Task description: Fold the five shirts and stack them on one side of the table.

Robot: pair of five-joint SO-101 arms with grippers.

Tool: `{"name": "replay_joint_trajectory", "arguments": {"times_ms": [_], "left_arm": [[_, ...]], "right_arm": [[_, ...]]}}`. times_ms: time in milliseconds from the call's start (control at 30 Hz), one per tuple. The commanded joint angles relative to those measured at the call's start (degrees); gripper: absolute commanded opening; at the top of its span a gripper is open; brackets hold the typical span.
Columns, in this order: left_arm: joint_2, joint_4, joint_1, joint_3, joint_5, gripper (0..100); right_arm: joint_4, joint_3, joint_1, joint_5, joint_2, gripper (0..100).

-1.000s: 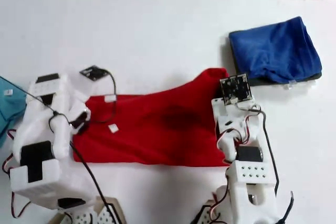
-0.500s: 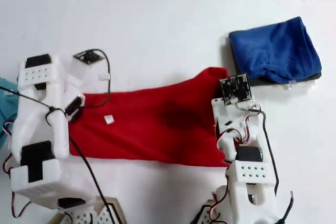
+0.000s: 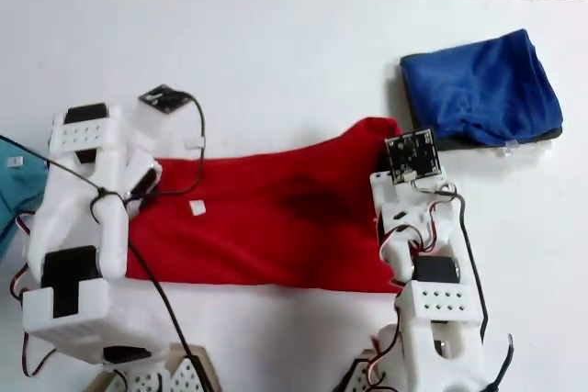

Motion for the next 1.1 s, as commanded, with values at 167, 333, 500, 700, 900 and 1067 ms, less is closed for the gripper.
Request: {"name": "replay_joint_trajectory", "arguments": {"times_ms": [167,333,500,700,900,1067], "left_arm": [[-1.1,2.9,1.0,-2.8,3.3,3],[-1.1,12.1,1.1,-14.5,5.3,3],[-1.1,24.5,1.1,-32.0,7.7,3],[-7.6,25.1,-0.6,-37.2,11.9,3],[-21.0,25.1,-0.7,-37.3,12.6,3],[-32.4,25.1,-3.3,-37.2,12.7,3]], "right_arm": [[-0.9,-0.4,0.3,0.1,-0.2,1.9],[-0.8,-0.4,1.5,-0.1,-0.7,1.9],[5.9,-7.3,4.2,-6.3,-0.7,1.9],[23.3,-24.4,-0.2,-6.3,-0.2,1.9],[33.0,-40.8,-0.4,-2.7,-0.2,1.9],[41.5,-53.9,-0.5,-2.4,-0.1,1.9]]}}
